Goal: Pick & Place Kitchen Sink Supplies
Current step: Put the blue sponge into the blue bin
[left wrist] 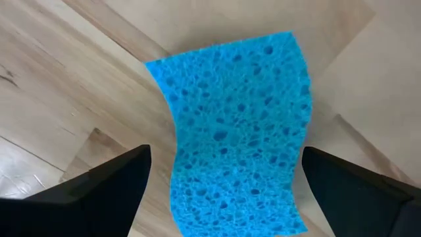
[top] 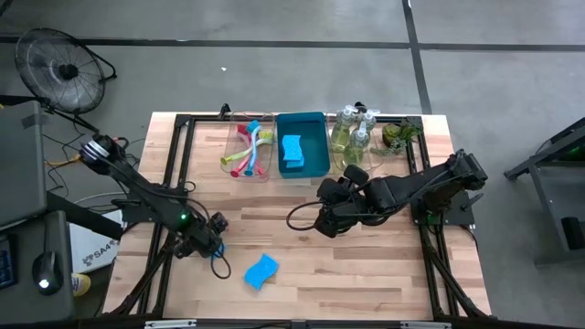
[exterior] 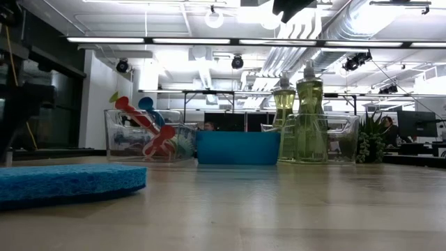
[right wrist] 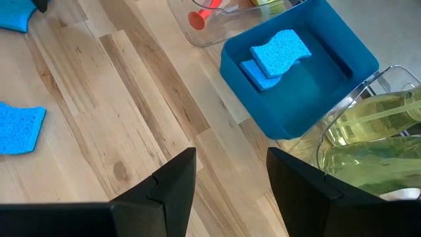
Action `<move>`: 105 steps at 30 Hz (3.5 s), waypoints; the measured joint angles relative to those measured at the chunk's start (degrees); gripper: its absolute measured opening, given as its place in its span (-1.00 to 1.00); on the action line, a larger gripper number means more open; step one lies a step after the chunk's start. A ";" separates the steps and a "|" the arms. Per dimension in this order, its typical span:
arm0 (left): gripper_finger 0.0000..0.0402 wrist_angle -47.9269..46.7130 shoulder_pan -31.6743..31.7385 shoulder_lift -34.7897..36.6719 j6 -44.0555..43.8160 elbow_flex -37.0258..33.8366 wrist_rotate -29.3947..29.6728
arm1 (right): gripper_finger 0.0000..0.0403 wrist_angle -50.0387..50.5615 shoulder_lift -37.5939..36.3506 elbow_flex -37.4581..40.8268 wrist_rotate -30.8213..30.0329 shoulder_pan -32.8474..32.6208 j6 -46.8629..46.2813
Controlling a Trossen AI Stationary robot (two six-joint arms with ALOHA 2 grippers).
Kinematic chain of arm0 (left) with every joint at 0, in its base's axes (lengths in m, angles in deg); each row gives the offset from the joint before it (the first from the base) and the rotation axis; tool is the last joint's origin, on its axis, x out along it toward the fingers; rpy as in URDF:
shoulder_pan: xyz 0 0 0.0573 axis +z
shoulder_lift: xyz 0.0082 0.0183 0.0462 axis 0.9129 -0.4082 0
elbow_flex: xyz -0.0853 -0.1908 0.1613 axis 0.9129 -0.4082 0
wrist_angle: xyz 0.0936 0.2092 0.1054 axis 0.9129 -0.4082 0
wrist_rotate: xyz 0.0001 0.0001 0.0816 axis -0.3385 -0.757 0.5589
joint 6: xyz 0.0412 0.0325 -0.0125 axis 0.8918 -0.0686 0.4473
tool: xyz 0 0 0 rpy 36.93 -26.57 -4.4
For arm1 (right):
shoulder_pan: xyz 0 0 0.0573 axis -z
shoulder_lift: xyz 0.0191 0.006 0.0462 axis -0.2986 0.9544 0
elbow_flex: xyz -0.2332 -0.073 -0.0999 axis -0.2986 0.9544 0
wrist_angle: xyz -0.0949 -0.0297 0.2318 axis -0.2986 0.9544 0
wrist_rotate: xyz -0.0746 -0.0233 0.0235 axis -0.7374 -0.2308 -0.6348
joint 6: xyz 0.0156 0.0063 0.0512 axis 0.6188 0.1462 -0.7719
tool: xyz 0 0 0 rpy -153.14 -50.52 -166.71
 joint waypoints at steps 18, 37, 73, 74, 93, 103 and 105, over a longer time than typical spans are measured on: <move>0.93 1.16 0.00 -6.18 -0.18 0.30 0.79 | -0.10 0.00 0.00 0.00 0.00 0.00 0.02; 0.19 1.77 -0.02 -6.85 -1.67 0.09 1.37 | -0.10 0.02 0.00 0.00 -0.66 0.00 0.23; -0.45 0.40 0.13 -7.22 -4.70 5.62 9.84 | -0.10 -0.22 0.00 0.00 -1.08 0.00 -0.49; -0.45 0.06 0.10 -7.22 -4.74 6.02 10.86 | -0.10 -0.28 0.00 0.00 -1.19 0.00 -1.17; -0.45 -3.02 0.48 -7.02 -4.43 18.24 43.67 | -0.10 -11.84 0.00 0.00 -2.38 0.00 -10.78; -0.45 -2.54 8.32 -7.00 -0.02 24.47 55.79 | -0.10 -22.36 0.00 0.00 -1.98 0.00 3.21; -0.45 -2.26 10.10 -6.99 1.62 25.79 57.81 | -0.10 -23.53 0.00 0.00 -2.00 0.00 3.26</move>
